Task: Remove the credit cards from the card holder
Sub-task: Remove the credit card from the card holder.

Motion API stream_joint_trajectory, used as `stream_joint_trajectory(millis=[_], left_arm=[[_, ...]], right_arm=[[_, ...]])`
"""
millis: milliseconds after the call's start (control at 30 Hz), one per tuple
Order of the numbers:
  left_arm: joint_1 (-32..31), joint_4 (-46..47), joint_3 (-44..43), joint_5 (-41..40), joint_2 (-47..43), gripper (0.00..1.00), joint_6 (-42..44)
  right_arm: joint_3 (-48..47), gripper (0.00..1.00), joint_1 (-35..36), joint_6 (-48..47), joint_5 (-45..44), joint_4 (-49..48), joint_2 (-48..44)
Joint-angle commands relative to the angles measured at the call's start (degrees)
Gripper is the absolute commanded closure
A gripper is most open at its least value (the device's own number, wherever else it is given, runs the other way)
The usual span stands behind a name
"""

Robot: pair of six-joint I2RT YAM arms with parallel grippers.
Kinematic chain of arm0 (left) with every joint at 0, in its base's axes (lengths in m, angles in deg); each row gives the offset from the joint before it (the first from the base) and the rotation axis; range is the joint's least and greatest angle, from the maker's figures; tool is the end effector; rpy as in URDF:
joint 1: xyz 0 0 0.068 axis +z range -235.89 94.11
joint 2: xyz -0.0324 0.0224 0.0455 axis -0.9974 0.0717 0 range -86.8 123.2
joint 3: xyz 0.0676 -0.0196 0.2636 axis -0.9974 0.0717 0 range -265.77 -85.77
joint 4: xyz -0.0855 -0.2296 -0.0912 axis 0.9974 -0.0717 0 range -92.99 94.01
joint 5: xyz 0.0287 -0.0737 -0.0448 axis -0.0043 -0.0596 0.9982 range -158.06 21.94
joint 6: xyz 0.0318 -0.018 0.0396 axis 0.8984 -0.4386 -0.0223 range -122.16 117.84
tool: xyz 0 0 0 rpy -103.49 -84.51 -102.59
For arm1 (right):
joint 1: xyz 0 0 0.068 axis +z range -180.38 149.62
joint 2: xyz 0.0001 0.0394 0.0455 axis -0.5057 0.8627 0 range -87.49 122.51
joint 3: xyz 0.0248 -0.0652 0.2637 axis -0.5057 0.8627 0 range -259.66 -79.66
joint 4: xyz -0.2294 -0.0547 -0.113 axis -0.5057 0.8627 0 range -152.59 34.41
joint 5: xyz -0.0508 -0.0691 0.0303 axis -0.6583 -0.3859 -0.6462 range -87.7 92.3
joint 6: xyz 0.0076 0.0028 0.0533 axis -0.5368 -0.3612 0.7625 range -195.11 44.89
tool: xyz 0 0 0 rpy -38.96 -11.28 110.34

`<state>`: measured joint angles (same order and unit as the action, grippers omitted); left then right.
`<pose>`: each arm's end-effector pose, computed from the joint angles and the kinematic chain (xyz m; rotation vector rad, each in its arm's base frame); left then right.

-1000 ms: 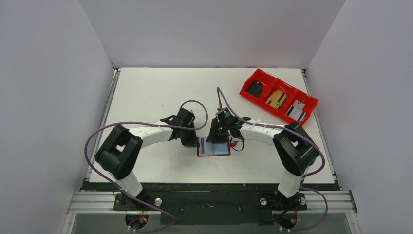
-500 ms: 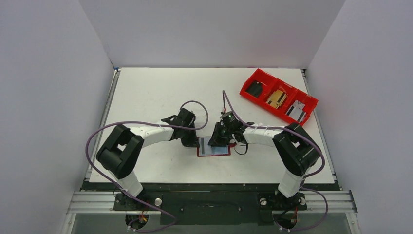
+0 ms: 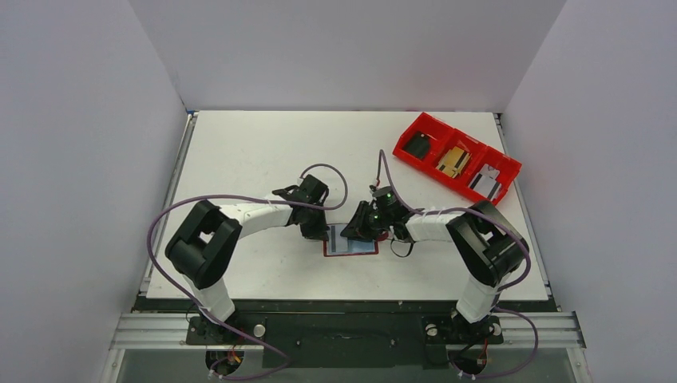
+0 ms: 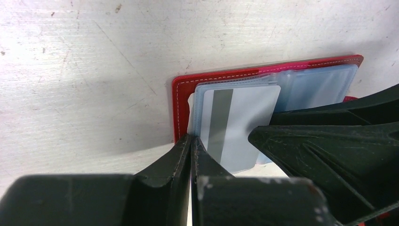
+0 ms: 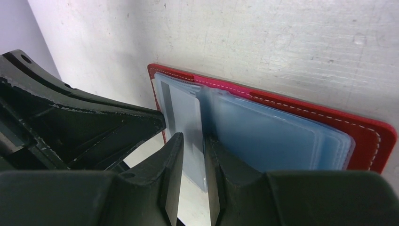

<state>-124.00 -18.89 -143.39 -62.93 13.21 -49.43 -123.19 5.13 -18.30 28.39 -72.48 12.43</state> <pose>0.2601 -0.2081 0.1533 -0.1989 2.8325 -0.5152 0.2547 0.2010 0.1258 0.2517 2.6763 1.1996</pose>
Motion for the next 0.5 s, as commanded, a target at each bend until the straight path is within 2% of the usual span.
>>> stream_joint_trajectory(millis=[0, 167, 333, 467], left_arm=[[-1.8, 0.4, -1.2, -1.5, 3.9, 1.00, -1.2], [-1.7, 0.1, -0.2, -2.3, 4.5, 1.00, -2.5], [-1.7, 0.0, 0.4, -2.5, 5.3, 1.00, -3.3], [-1.6, 0.3, 1.1, -2.5, 5.1, 1.00, -3.9]], right_arm=[[3.2, 0.78, -1.7, 2.4, 2.2, -8.0, -0.1], [6.0, 0.79, -3.3, 4.5, 4.0, -13.0, -1.5], [9.5, 0.78, -4.6, 8.4, 6.7, -23.6, -1.7], [10.7, 0.78, -5.0, 9.9, 7.4, -26.7, -1.6]])
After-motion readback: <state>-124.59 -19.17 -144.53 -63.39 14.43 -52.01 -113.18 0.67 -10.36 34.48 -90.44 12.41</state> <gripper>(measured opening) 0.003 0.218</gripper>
